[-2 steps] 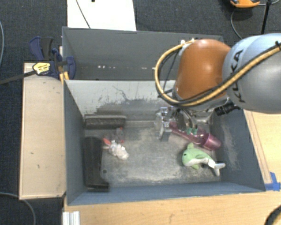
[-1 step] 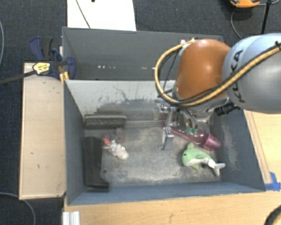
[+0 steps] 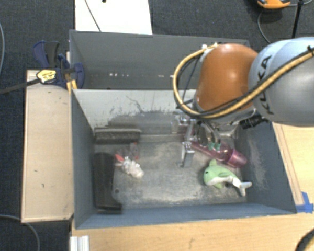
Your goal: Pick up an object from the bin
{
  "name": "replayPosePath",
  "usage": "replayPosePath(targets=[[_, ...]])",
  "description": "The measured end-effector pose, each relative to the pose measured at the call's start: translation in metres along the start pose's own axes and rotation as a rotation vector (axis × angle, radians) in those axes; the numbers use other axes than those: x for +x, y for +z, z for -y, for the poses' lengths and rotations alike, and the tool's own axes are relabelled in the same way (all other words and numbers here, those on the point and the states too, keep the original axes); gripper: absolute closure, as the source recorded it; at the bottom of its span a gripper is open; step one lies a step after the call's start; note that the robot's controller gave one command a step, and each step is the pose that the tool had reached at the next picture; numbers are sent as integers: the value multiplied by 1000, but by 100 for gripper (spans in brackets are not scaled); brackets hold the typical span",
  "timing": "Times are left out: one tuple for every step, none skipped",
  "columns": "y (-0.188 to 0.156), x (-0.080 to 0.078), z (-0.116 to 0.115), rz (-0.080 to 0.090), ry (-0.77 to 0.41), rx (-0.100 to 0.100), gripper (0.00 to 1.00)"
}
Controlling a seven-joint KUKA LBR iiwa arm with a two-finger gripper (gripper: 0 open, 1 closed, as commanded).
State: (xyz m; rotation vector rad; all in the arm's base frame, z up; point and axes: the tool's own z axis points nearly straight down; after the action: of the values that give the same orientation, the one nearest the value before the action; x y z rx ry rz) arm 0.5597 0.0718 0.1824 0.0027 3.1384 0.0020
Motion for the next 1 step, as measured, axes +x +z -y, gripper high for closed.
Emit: replayPosePath(targets=[[-2,10,31,1,11,-2,0]])
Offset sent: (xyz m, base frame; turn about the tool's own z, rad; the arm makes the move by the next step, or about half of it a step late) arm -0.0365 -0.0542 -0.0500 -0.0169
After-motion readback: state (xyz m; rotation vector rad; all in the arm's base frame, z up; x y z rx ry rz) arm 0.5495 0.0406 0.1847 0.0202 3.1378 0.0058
